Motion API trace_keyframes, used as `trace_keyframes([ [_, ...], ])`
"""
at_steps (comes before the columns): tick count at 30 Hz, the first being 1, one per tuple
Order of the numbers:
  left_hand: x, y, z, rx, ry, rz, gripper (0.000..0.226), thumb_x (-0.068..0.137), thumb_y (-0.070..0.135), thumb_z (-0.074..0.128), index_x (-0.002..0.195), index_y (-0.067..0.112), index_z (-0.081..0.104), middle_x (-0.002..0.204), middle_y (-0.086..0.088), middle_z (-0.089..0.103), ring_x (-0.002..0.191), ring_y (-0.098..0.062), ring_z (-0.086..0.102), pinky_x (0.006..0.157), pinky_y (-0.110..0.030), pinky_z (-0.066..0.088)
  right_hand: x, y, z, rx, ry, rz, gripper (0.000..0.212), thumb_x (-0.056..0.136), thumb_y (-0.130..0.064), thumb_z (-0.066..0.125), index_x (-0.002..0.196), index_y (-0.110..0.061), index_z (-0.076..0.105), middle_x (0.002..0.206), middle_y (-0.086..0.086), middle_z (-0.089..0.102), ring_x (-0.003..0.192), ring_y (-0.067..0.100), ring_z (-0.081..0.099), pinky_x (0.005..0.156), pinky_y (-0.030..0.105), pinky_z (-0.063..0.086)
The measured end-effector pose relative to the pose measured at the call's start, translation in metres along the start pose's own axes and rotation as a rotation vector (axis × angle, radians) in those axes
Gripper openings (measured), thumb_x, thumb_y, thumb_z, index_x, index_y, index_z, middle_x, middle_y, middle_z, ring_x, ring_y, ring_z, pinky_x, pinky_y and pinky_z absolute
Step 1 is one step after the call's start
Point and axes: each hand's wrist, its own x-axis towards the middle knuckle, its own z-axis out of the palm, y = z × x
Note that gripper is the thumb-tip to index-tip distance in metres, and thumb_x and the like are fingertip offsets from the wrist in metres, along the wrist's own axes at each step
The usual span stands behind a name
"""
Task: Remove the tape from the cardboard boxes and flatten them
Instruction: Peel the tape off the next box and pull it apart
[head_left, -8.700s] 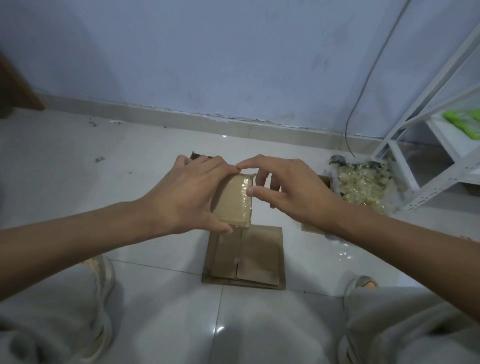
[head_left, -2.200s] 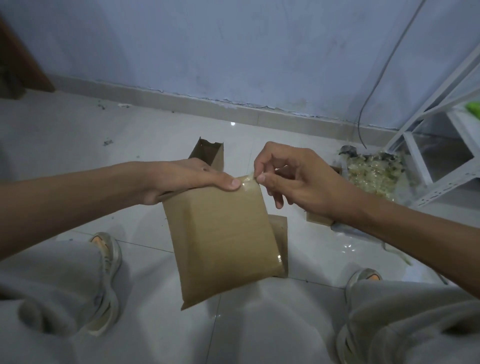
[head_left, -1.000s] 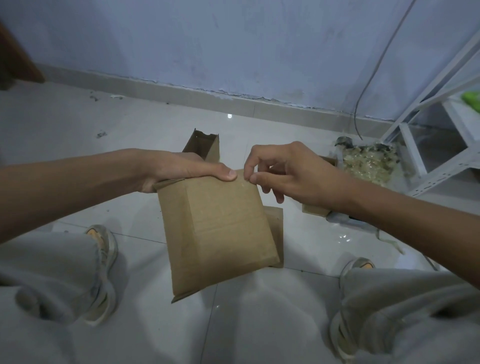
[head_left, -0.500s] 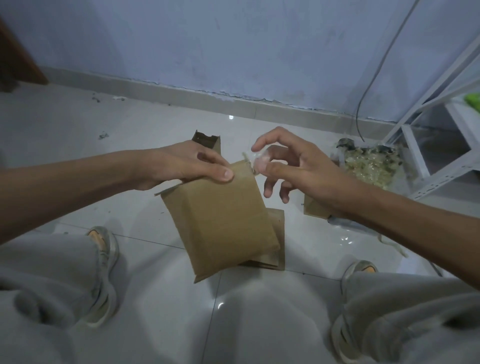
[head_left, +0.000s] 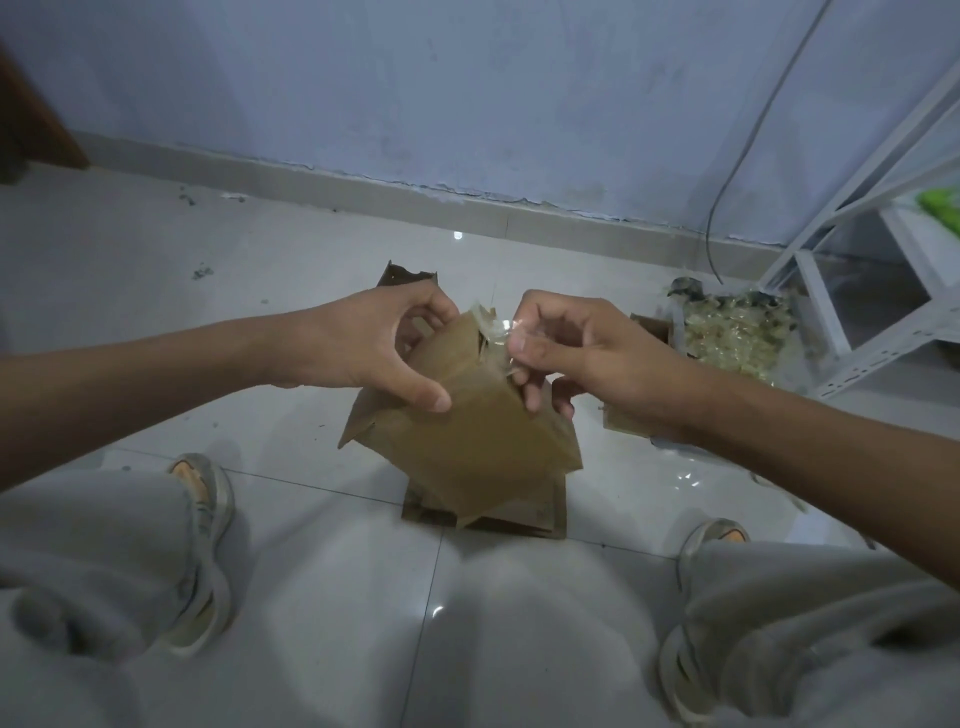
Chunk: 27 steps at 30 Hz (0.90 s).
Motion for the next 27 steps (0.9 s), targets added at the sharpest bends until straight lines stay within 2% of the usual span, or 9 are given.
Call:
trace_keyframes([
  [4, -0.004, -0.001, -0.003, 0.124, 0.015, 0.053, 0.089, 0.049, 0.055, 0.093, 0.126, 0.039, 0.051, 0.121, 0.024, 0.058, 0.119, -0.003, 0.059, 0.101, -0.040, 0.056, 0.003, -0.001, -0.012, 0.148, 0.061, 0.097, 0.016, 0.106, -0.016, 0.058, 0.091, -0.011, 0.055, 0.079, 0.010, 0.062, 0.070, 0.025, 0.062, 0.053, 0.029, 0.043],
  [7, -0.004, 0.001, -0.003, 0.160, 0.052, 0.088, 0.091, 0.049, 0.055, 0.092, 0.127, 0.039, 0.047, 0.124, 0.021, 0.057, 0.120, 0.002, 0.056, 0.102, -0.031, 0.055, 0.004, 0.000, -0.023, -0.023, 0.093, 0.086, 0.018, 0.104, -0.013, 0.059, 0.092, 0.000, 0.056, 0.081, 0.012, 0.064, 0.070, 0.025, 0.066, 0.054, 0.032, 0.044],
  [11, -0.002, 0.000, 0.004, 0.232, 0.062, 0.097, 0.093, 0.049, 0.060, 0.091, 0.127, 0.038, 0.045, 0.124, 0.017, 0.058, 0.120, -0.008, 0.059, 0.101, -0.044, 0.055, 0.004, 0.001, -0.015, -0.107, 0.106, 0.085, 0.009, 0.103, -0.007, 0.051, 0.106, -0.004, 0.058, 0.093, 0.018, 0.071, 0.077, 0.026, 0.071, 0.054, 0.035, 0.049],
  [13, -0.001, 0.002, 0.009, 0.274, 0.079, 0.111, 0.092, 0.048, 0.063, 0.089, 0.125, 0.039, 0.043, 0.120, 0.019, 0.057, 0.117, -0.009, 0.059, 0.099, -0.044, 0.056, 0.006, 0.002, -0.010, -0.020, 0.101, 0.107, 0.019, 0.097, -0.009, 0.052, 0.112, -0.007, 0.063, 0.097, 0.019, 0.073, 0.083, 0.027, 0.072, 0.057, 0.034, 0.052],
  [17, 0.001, 0.004, 0.011, 0.330, 0.159, 0.152, 0.093, 0.049, 0.060, 0.091, 0.126, 0.036, 0.043, 0.119, 0.013, 0.057, 0.111, -0.012, 0.060, 0.092, -0.045, 0.057, 0.011, 0.002, -0.008, 0.276, 0.065, 0.168, 0.035, 0.087, -0.022, 0.042, 0.104, -0.008, 0.070, 0.095, 0.022, 0.071, 0.084, 0.031, 0.069, 0.064, 0.036, 0.053],
  [19, 0.001, 0.004, 0.012, 0.398, 0.191, 0.170, 0.093, 0.054, 0.053, 0.096, 0.128, 0.033, 0.043, 0.121, 0.012, 0.055, 0.109, -0.012, 0.059, 0.087, -0.042, 0.058, 0.010, 0.002, -0.006, 0.124, 0.098, 0.156, 0.039, 0.088, -0.039, 0.049, 0.102, -0.009, 0.071, 0.095, 0.017, 0.074, 0.082, 0.026, 0.069, 0.067, 0.036, 0.055],
  [22, 0.000, 0.003, 0.017, 0.469, 0.208, 0.193, 0.091, 0.058, 0.052, 0.096, 0.129, 0.033, 0.042, 0.119, 0.015, 0.052, 0.105, -0.010, 0.057, 0.082, -0.036, 0.057, 0.007, 0.003, 0.002, -0.384, 0.163, 0.050, 0.049, 0.082, -0.070, 0.068, 0.098, -0.024, 0.069, 0.088, -0.004, 0.075, 0.082, 0.011, 0.071, 0.075, 0.037, 0.059],
  [24, 0.001, 0.002, 0.021, 0.517, 0.204, 0.199, 0.092, 0.058, 0.055, 0.094, 0.130, 0.034, 0.040, 0.116, 0.017, 0.050, 0.100, -0.008, 0.057, 0.077, -0.033, 0.056, 0.007, 0.004, 0.009, -0.542, 0.217, 0.018, 0.053, 0.075, -0.081, 0.067, 0.091, -0.030, 0.065, 0.081, -0.012, 0.072, 0.078, 0.005, 0.068, 0.076, 0.041, 0.059],
  [27, 0.001, 0.003, 0.026, 0.561, 0.201, 0.197, 0.091, 0.060, 0.056, 0.093, 0.129, 0.036, 0.038, 0.115, 0.019, 0.048, 0.096, -0.006, 0.055, 0.071, -0.029, 0.053, 0.010, 0.003, 0.018, -0.623, 0.280, 0.048, 0.059, 0.078, -0.086, 0.056, 0.083, -0.028, 0.062, 0.072, -0.011, 0.068, 0.068, 0.005, 0.062, 0.067, 0.036, 0.053],
])
